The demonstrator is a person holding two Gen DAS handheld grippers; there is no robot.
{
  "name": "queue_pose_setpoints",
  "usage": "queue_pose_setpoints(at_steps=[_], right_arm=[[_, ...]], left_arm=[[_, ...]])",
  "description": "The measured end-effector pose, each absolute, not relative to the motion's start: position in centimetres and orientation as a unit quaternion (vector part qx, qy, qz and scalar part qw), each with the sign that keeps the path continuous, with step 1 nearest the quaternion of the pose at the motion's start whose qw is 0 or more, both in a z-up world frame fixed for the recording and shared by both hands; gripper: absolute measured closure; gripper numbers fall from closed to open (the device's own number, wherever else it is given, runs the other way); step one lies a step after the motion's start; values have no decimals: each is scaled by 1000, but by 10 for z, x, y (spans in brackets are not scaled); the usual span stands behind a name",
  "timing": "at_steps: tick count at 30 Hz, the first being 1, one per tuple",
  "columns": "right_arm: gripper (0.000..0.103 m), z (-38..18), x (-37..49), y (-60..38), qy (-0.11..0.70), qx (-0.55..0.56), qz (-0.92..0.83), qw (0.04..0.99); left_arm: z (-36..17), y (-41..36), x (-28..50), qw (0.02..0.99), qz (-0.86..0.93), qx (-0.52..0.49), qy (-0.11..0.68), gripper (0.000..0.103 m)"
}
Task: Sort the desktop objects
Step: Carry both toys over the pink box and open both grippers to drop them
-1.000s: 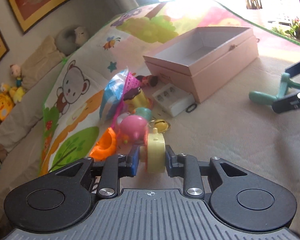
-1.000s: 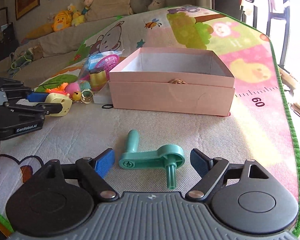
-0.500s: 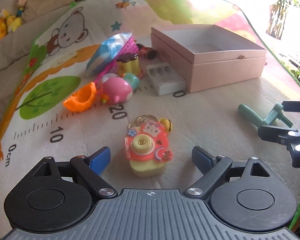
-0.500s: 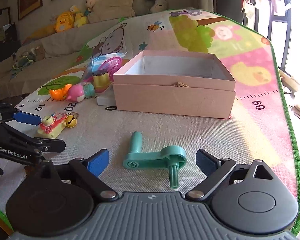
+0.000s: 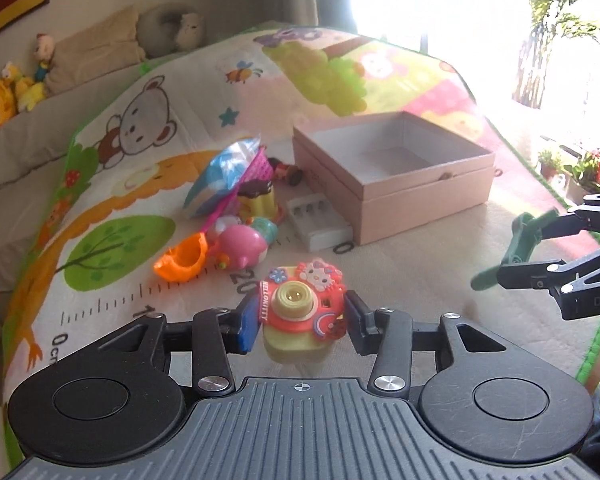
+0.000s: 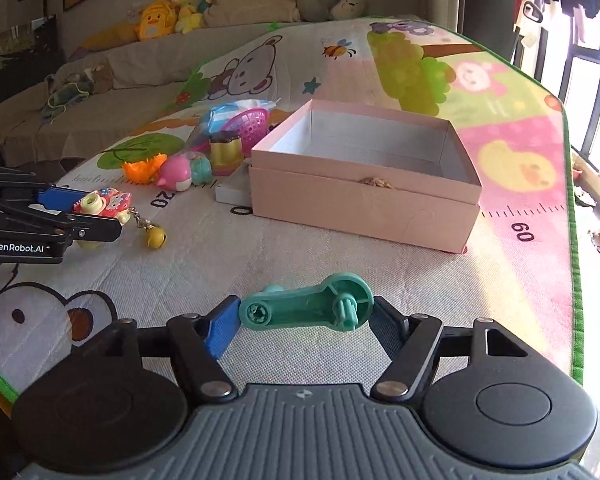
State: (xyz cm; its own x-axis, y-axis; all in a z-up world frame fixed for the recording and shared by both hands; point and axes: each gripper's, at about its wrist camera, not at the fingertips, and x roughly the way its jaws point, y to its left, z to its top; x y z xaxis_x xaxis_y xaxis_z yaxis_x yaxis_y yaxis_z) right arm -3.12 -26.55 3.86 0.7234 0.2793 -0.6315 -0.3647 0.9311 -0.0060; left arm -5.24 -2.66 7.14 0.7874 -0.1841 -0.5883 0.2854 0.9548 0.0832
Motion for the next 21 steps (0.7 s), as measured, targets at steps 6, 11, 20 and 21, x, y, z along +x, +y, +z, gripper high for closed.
queue_pose_setpoints(at_steps=[6,11,20,21], right_arm=[[33,127,-15,-301,236,-34,156,959],[33,151,48,-314,222,-5,129,966],[29,112,100,-308,254,6,123,959],[29,107,91,-299,249,-16,129,960]], left_arm=[[135,-61,-20,962,-161,101,195,54],[140,-99,59,960,-190,73,193,51],[85,-33,62,961,-99,49,253,17],[74,-21,52,959,-83,56,266,14]])
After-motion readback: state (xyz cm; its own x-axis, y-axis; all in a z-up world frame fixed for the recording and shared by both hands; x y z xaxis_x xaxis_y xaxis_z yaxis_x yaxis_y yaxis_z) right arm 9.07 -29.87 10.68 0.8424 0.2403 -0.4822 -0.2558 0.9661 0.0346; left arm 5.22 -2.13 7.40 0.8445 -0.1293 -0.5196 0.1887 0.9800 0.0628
